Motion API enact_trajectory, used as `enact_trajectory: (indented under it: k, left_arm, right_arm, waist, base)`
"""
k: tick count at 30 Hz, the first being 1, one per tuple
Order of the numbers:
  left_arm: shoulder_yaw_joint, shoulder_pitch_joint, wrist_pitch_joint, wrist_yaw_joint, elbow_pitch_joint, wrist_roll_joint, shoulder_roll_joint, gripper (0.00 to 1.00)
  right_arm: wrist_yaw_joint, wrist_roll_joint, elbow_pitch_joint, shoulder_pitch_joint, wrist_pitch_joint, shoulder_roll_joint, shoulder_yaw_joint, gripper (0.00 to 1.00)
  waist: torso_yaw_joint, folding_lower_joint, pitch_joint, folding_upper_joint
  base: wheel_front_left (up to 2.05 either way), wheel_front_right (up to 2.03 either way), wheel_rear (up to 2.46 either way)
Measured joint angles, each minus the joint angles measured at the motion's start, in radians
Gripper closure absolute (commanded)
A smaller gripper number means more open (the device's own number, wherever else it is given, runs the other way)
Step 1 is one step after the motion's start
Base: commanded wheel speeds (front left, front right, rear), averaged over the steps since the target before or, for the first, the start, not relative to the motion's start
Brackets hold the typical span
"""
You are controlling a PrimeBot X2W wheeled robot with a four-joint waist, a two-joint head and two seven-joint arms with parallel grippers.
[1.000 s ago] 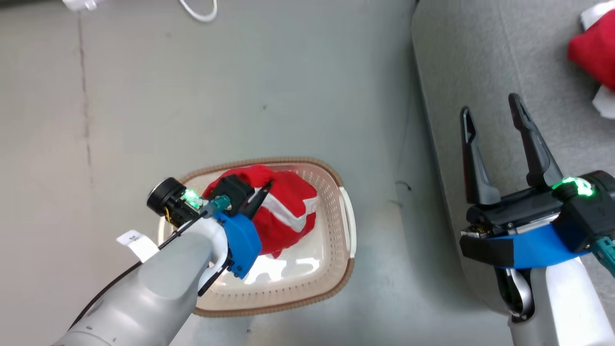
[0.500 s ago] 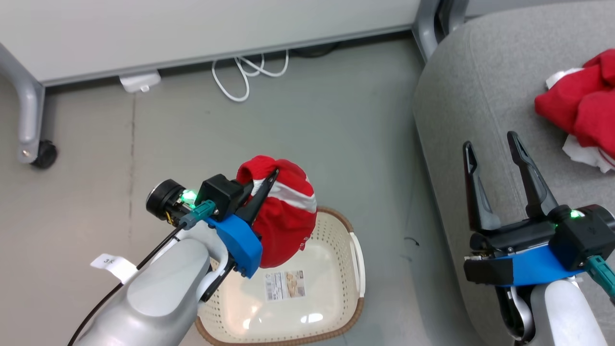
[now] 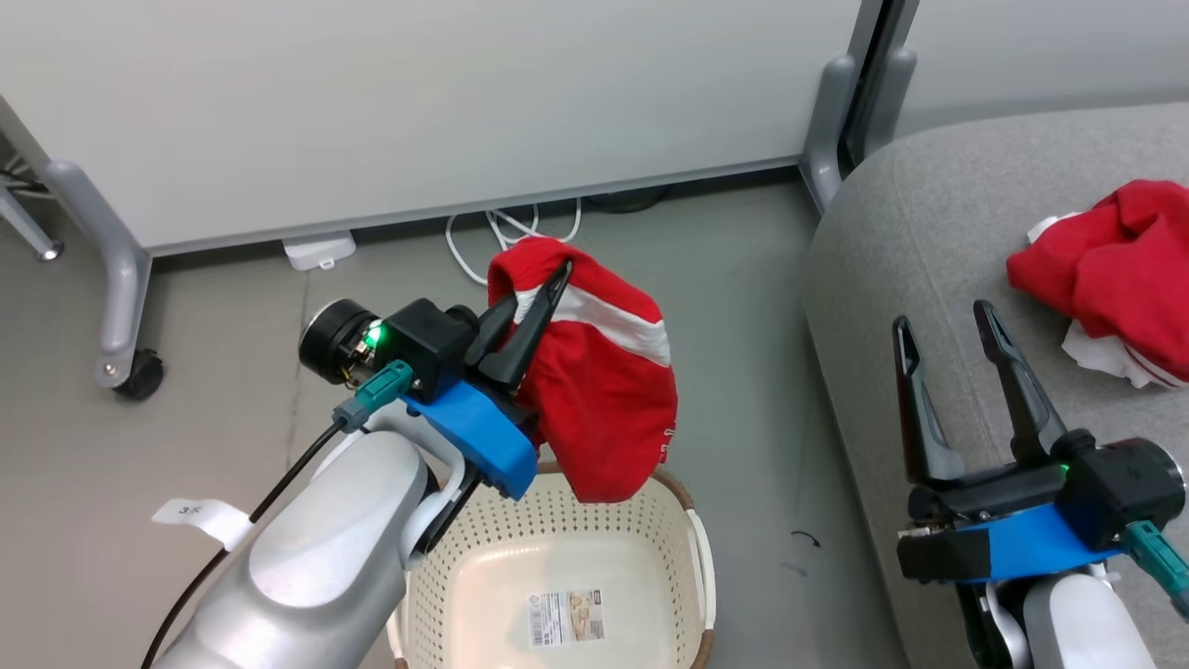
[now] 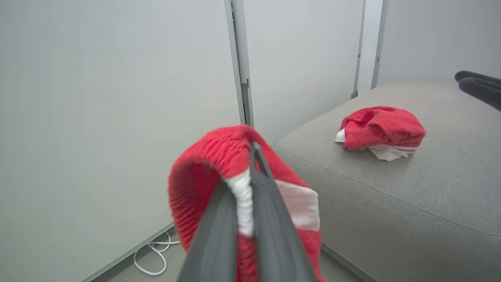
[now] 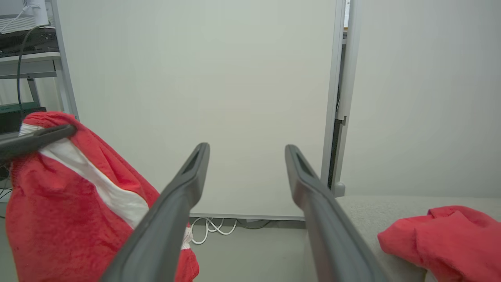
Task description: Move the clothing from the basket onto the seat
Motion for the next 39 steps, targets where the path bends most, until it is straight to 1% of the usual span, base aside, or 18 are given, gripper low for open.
enact_trajectory:
  k: [3,14,21,27,29,33,36,39]
  left_arm:
    - [-0.001,0.0,0.0,0.0,-0.029,0.016,0.0,1.0]
    - [-0.011,-0.006,0.0,0.0,-0.117,0.015,0.007,1.0]
    - [-0.027,-0.018,0.0,0.0,-0.146,0.006,0.011,1.0]
    - [-0.041,-0.021,0.0,0.0,-0.152,0.004,0.015,1.0]
    - [-0.045,-0.022,0.0,0.0,-0.153,0.004,0.014,1.0]
    - [-0.051,-0.022,0.0,0.0,-0.153,0.002,0.013,1.0]
    - [-0.056,-0.022,0.0,0.0,-0.153,0.0,0.012,1.0]
    - [-0.063,-0.026,0.0,0.0,-0.154,0.0,0.007,1.0]
  right_arm:
    - [0.0,0.007,0.003,0.013,0.0,0.0,-0.002,0.0]
    - [0.0,0.025,0.009,0.047,0.0,0.0,-0.012,0.0]
    - [0.0,0.033,0.012,0.053,0.0,0.0,-0.013,0.0]
    - [0.0,0.018,0.007,0.042,0.0,0.0,0.017,0.0]
    - [0.0,0.008,0.001,0.022,0.0,-0.006,0.035,0.0]
    - [0.0,0.003,0.001,-0.041,0.0,-0.05,0.1,0.0]
    - [0.0,0.006,0.018,-0.095,0.0,-0.09,0.176,0.0]
    - [0.0,0.018,0.061,-0.152,0.0,-0.13,0.264,0.0]
  waist:
    - [0.0,0.0,-0.019,0.0]
    - [-0.002,0.0001,-0.067,0.0]
    - [0.004,0.0001,-0.077,0.0]
    - [0.008,0.0002,-0.075,0.0]
    - [0.01,0.0001,-0.073,0.0]
    - [0.014,0.0002,-0.069,0.0]
    - [0.019,0.0002,-0.065,0.0]
    - [0.026,0.0002,-0.062,-0.0001]
  base:
    - [0.0,0.0,0.0]
    - [0.0,0.0,0.0]
    - [0.0,0.0,0.0]
    - [0.0,0.0,0.0]
    - [0.0,0.0,0.0]
    - [0.0,0.0,0.0]
    - [0.0,0.0,0.0]
    - [0.0,0.0,0.0]
